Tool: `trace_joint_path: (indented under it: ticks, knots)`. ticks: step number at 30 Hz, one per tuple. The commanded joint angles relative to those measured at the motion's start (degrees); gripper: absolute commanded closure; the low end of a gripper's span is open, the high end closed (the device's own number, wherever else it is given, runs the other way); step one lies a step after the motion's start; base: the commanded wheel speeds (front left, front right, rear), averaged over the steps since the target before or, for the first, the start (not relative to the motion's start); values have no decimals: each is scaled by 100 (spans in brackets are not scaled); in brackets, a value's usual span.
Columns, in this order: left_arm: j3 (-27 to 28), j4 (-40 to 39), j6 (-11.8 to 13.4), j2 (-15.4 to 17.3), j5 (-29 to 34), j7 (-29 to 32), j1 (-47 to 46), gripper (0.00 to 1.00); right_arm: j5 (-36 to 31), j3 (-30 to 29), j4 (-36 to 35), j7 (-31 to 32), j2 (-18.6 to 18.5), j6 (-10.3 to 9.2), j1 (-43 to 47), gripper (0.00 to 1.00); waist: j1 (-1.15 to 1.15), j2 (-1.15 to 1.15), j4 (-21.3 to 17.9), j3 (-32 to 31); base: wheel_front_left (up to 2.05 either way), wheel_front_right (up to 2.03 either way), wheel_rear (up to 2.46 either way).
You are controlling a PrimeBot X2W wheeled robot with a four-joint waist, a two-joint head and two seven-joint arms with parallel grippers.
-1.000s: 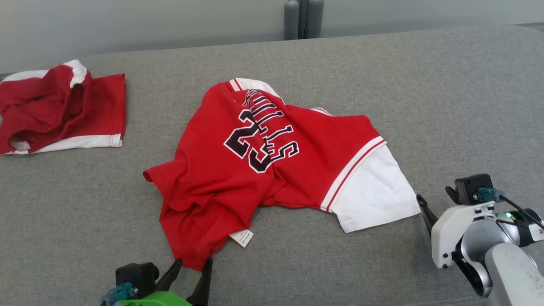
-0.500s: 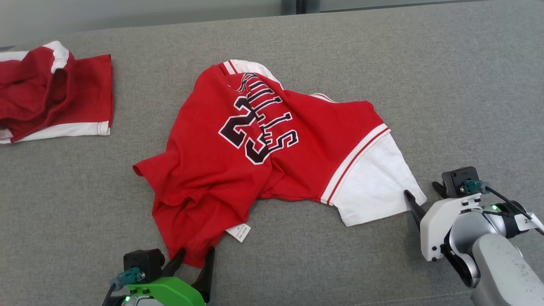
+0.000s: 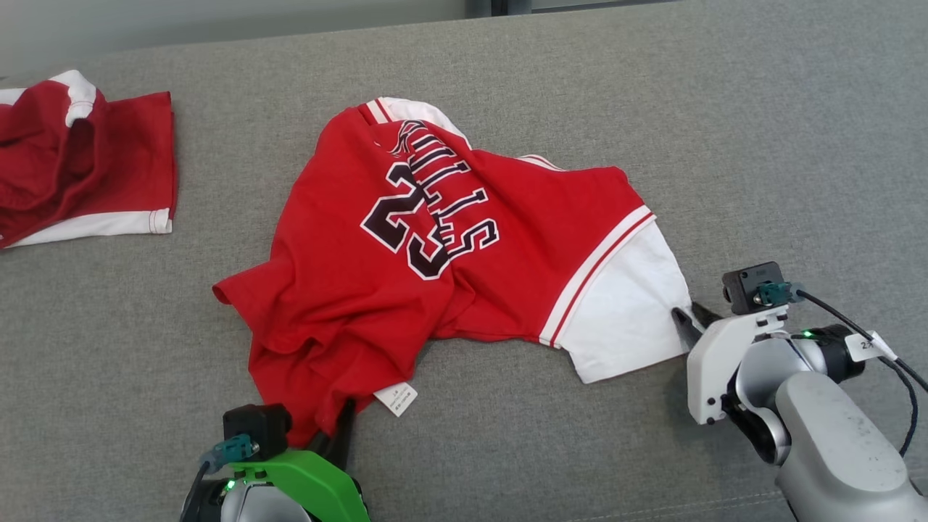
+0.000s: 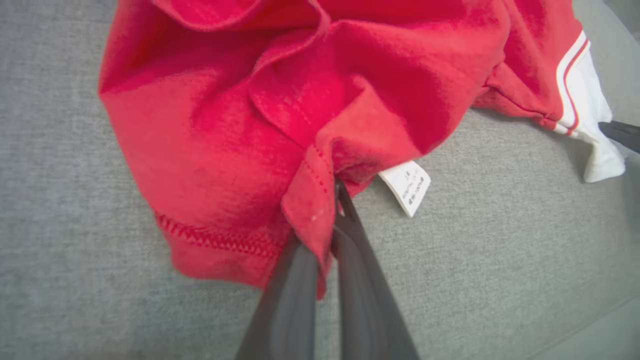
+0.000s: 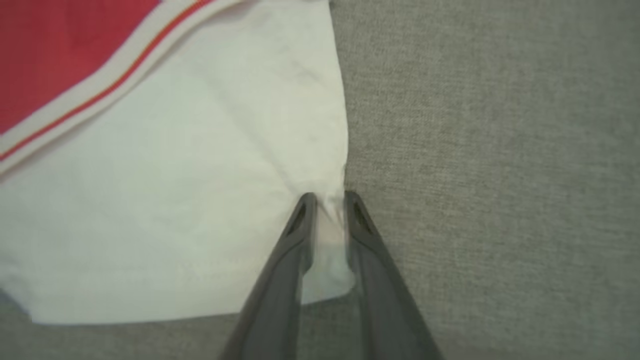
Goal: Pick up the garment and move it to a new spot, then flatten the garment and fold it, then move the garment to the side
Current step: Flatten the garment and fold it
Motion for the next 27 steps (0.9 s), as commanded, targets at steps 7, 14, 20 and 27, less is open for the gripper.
trace_joint_path:
  ticks: [7,14,20,27]
  knots:
    - [146,-413,-96,122,-235,-100,-20,100,928,568,19,-44,-173,50,-24,100,0,0,10,-102,0,0,0]
    - [414,-1330,-100,273,-539,45,139,100,1452,347,-467,-409,-431,30,-69,100,0,0,-36,-261,0,0,0]
    - [723,-2596,-128,599,-956,460,229,100,2653,-410,-1659,-739,-465,30,-29,100,0,0,-173,-491,0,0,0]
    - [998,-3993,-151,1007,-1541,1151,-13,100,4182,-1642,-3454,-463,-733,30,9,100,0,0,-367,-591,0,0,0]
